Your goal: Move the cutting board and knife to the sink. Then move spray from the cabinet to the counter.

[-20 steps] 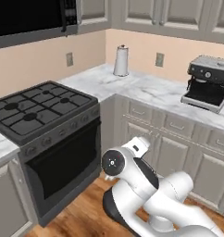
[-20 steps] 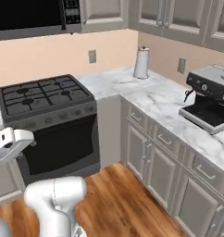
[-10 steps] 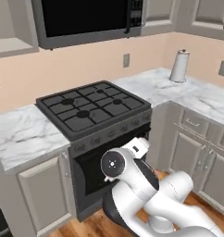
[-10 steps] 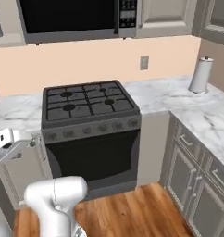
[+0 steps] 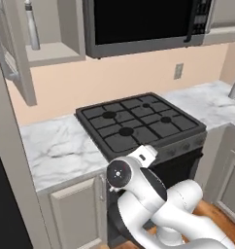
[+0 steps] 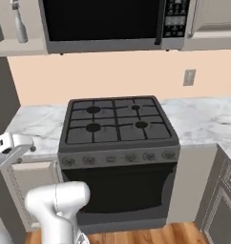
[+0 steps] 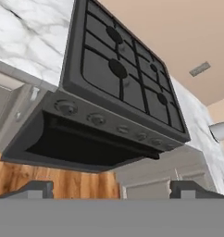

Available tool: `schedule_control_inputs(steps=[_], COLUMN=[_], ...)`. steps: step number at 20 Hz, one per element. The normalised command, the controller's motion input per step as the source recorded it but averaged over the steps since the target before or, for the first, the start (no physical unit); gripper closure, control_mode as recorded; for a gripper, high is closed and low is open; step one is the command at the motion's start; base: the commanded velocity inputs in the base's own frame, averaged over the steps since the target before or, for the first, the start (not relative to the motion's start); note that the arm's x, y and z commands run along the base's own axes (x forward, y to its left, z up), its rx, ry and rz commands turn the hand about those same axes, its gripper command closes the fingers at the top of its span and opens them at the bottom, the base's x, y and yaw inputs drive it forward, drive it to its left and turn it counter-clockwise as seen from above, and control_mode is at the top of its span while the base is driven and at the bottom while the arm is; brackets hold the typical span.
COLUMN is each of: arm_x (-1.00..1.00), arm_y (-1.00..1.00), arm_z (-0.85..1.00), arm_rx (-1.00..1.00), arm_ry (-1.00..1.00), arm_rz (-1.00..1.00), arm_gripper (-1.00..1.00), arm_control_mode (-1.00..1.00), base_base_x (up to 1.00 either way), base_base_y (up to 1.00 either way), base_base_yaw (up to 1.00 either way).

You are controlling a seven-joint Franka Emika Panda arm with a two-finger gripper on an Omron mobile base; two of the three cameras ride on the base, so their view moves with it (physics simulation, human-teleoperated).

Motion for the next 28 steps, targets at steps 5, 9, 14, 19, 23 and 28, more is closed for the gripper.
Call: schedule_control_inputs(steps=[5,9,14,19,23,28], arm_x=[0.0,0.0,0.0,0.0,0.0,0.0], arm_y=[0.0,0.0,0.0,0.0,0.0,0.0], arm_z=[0.0,0.0,0.0,0.0,0.0,0.0], arm_rx=[0.0,0.0,0.0,0.0,0.0,0.0], arm_ry=[0.0,0.0,0.0,0.0,0.0,0.0], arm_rz=[0.0,0.0,0.0,0.0,0.0,0.0], arm_gripper=[-1.0,-1.0,-1.0,-1.0,-1.0,-1.0], arm_control_mode=[1.0,1.0,1.0,1.0,1.0,1.0], base_base_x=[0.6,0.62,0.62,0.61,0.56,0.63], base_base_y=[0.0,0.0,0.0,-0.07,-0.2,-0.04], base_base_yaw=[0.31,0.28,0.27,0.27,0.25,0.22])
